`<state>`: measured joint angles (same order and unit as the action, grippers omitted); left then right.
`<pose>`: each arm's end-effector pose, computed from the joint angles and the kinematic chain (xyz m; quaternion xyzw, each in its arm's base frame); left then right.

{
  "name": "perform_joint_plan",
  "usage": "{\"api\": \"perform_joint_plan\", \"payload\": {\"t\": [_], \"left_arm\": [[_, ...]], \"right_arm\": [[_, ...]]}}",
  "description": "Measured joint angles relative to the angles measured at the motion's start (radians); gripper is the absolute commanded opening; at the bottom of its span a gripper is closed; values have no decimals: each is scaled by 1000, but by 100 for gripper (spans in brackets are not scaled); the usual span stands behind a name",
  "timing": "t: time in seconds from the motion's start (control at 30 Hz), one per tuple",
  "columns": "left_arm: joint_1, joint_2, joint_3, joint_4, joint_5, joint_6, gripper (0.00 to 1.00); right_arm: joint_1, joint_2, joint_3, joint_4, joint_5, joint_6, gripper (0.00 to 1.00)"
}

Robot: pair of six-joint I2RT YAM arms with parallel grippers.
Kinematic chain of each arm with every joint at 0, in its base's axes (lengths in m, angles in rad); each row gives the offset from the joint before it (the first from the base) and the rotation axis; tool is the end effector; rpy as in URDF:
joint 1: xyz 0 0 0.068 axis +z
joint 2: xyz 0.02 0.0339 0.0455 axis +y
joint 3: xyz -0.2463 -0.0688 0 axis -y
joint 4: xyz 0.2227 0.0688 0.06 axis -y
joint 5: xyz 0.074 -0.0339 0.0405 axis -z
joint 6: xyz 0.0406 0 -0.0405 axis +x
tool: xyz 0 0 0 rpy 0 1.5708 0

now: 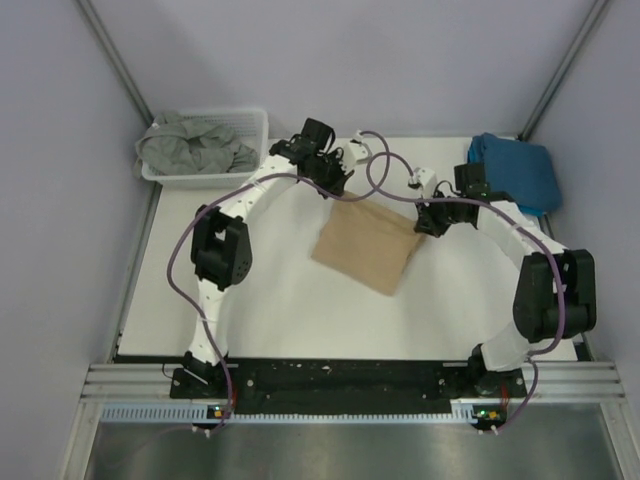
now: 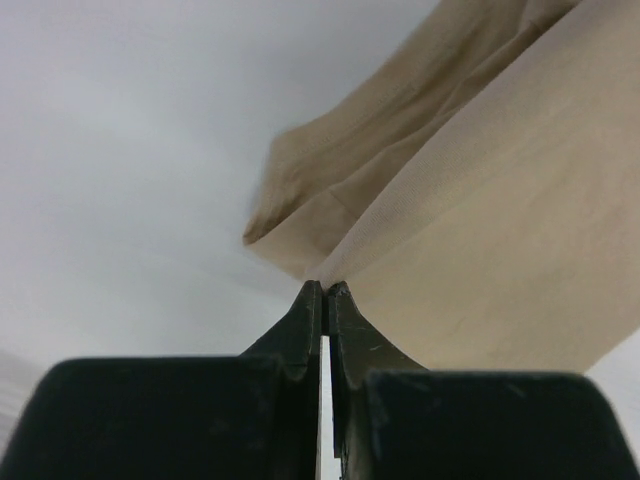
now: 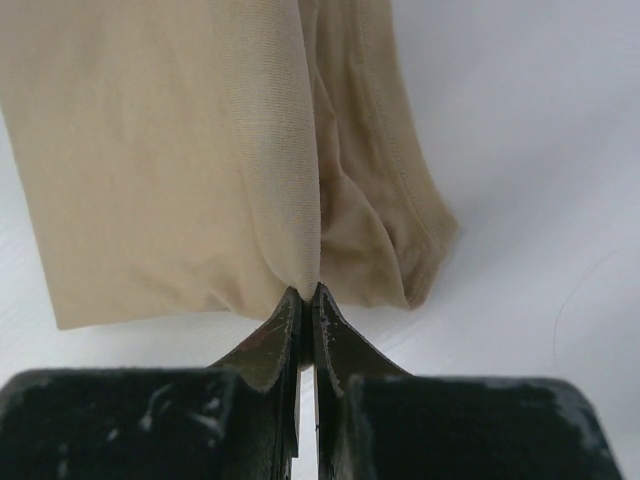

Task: Fold and stack the t-shirts
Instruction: Fold the long partially folded tshirt into a neat square

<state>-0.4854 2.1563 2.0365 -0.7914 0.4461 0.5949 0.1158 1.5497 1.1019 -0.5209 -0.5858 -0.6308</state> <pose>0.3918 -0.2265 0.2643 0.5359 0.7545 -0.1917 0.3268 0.2980 0.0573 0.2285 -0.4132 0.8202 0.1944 0.3448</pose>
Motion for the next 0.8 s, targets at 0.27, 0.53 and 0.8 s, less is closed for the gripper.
{"api": "perform_joint_plan", "payload": {"t": [0.27,0.53,0.8], "left_arm": [[-3,135,34,92,-71,-75,0],[-25,206,52,144,-183,-104,22],[-14,229,106,155,-283,-134,58]], "right_arm": [[-3,145,9,101,68,121,0],[-6,182,11,185,139,229,18],[-14,312,160,178,309,413,33]]}}
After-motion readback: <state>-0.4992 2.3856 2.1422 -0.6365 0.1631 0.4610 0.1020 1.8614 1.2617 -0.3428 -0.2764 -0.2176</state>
